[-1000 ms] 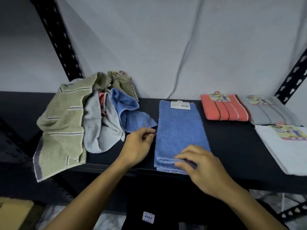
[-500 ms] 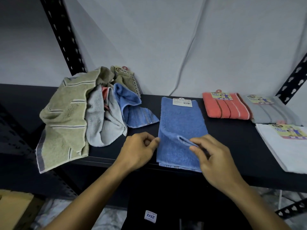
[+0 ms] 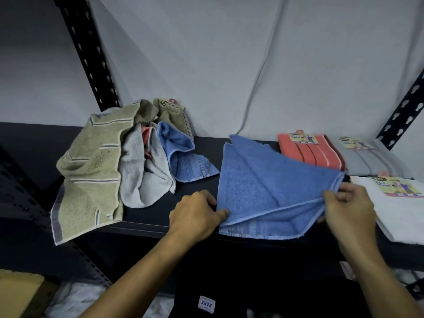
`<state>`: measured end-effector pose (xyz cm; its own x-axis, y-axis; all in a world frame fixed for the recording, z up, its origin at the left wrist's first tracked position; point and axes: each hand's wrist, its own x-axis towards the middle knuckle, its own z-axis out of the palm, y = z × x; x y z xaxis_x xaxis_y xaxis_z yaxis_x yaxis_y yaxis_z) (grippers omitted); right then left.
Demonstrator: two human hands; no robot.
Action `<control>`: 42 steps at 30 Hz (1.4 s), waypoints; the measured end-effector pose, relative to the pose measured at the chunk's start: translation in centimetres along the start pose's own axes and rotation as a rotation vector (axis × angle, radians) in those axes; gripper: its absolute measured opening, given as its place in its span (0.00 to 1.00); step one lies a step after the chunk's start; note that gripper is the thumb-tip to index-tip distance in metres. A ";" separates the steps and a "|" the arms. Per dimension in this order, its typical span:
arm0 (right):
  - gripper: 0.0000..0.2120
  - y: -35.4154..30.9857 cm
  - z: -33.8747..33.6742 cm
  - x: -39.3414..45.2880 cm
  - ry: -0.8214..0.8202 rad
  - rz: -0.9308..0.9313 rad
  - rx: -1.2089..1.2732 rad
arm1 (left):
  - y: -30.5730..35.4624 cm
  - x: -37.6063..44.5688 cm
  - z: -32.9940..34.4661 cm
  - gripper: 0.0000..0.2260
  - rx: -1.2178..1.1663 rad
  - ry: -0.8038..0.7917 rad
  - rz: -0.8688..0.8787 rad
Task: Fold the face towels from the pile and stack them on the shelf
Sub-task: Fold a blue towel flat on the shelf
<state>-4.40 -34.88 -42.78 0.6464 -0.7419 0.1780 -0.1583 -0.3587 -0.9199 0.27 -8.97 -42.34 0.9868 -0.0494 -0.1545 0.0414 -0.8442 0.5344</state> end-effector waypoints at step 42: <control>0.22 0.6 3.1 -6.7 -0.436 -1.170 -0.698 | 0.5 -0.8 1.7 0.10 -0.249 0.054 0.004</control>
<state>-6.49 -28.33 -45.58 0.8122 0.3542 0.4635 0.3709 -0.9268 0.0584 -0.73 -10.31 -43.39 0.9936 -0.0185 -0.1112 0.0682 -0.6865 0.7240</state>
